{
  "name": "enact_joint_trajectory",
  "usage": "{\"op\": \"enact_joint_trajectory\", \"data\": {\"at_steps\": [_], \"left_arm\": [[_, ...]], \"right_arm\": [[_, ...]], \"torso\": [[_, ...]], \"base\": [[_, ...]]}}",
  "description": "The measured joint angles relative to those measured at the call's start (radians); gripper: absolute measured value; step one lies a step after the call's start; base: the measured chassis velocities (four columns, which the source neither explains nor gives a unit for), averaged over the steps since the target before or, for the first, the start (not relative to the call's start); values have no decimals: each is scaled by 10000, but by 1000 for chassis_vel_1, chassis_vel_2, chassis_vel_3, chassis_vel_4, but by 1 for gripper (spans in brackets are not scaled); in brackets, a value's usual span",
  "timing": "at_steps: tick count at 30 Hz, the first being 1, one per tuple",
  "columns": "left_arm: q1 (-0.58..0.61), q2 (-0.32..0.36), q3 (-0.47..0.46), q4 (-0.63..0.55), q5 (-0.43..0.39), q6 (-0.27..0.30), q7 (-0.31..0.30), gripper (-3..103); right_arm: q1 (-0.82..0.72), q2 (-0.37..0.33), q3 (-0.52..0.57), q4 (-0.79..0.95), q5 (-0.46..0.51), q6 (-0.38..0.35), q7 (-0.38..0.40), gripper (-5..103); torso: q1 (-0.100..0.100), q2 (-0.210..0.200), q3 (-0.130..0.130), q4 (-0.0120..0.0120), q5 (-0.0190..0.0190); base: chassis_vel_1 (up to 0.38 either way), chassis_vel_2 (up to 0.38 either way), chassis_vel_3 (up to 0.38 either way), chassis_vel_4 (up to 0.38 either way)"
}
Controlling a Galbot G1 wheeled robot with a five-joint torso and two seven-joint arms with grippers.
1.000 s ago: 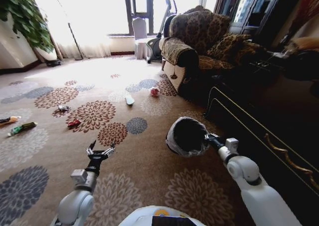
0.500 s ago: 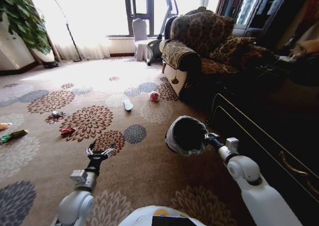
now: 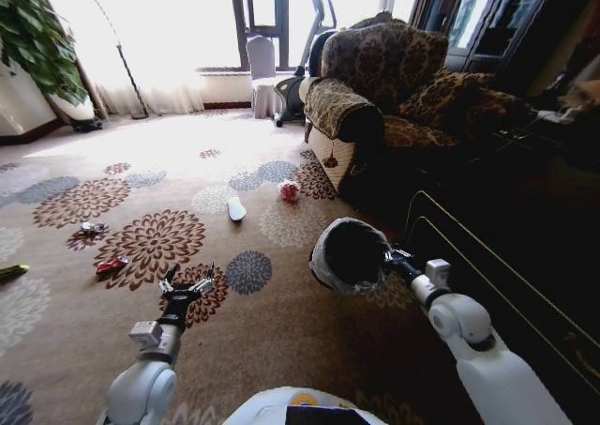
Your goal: Pick up the trash from the ground and place it into the trash bin.
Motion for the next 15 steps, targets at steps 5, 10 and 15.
{"op": "enact_joint_trajectory", "data": {"at_steps": [5, 10, 15], "left_arm": [[-45, -90, 63, 23, 78, 5, -2, 100], [-106, -149, 84, 80, 80, 10, -3, 100], [-200, -69, 90, 253, 58, 10, -6, 100]], "right_arm": [[-9, -73, 21, 13, 21, 30, 0, 1], [47, -89, 16, 12, 136, 49, 0, 1], [-11, -118, 64, 103, 310, 61, -5, 1]], "torso": [[-1, 1, -4, -3, -4], [-2, 1, -5, -3, -4], [-1, 1, -3, -1, -3]], "base": [[-16, 18, 30, -5], [0, 0, 0, 0], [0, 0, 0, 0]]}}
